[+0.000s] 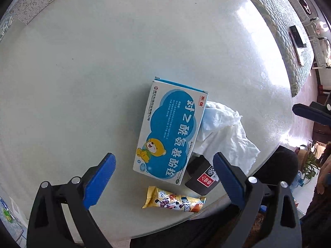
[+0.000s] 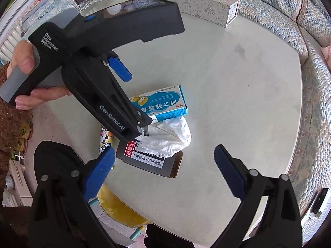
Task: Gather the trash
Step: 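Grasp the blue-white medicine box with the left tool while the right tool grasps the tissue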
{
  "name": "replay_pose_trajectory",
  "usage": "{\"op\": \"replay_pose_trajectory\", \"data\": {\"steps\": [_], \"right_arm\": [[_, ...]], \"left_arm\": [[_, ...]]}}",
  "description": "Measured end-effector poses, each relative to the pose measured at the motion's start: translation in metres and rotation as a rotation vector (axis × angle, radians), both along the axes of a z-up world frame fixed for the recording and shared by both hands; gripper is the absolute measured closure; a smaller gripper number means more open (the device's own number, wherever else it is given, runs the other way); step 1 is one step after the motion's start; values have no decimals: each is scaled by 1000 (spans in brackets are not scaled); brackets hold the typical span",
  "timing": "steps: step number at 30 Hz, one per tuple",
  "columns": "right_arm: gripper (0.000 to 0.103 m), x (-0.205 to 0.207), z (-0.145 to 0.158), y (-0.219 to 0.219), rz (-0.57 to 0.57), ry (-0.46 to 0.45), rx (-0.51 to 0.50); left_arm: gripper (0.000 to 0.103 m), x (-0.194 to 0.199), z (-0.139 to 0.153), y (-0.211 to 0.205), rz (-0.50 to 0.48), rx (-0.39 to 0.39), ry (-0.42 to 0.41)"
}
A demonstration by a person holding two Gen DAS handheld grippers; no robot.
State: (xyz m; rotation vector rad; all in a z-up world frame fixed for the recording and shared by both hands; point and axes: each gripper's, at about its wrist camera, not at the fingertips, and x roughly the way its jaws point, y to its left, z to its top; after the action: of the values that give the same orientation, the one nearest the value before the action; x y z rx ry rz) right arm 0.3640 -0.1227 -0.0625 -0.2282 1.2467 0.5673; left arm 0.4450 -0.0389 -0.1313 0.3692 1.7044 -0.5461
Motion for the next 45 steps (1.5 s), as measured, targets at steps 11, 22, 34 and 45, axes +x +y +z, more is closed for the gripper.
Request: {"op": "replay_pose_trajectory", "data": {"steps": [11,22,34,45], "right_arm": [[9,17,-52,9,1,31,-29],[30,26,-70,16,5,31,-18],[62,20,-81,15,9,16,-55],[75,19,-73,4,-18,-17,-86]], "left_arm": [[10,11,-22,11,6,-14,32],[19,13,-31,15,6,-17,37],[38,9,-28,21,10,-4,25],[40,-4,-11,21,52,7,-15]]}}
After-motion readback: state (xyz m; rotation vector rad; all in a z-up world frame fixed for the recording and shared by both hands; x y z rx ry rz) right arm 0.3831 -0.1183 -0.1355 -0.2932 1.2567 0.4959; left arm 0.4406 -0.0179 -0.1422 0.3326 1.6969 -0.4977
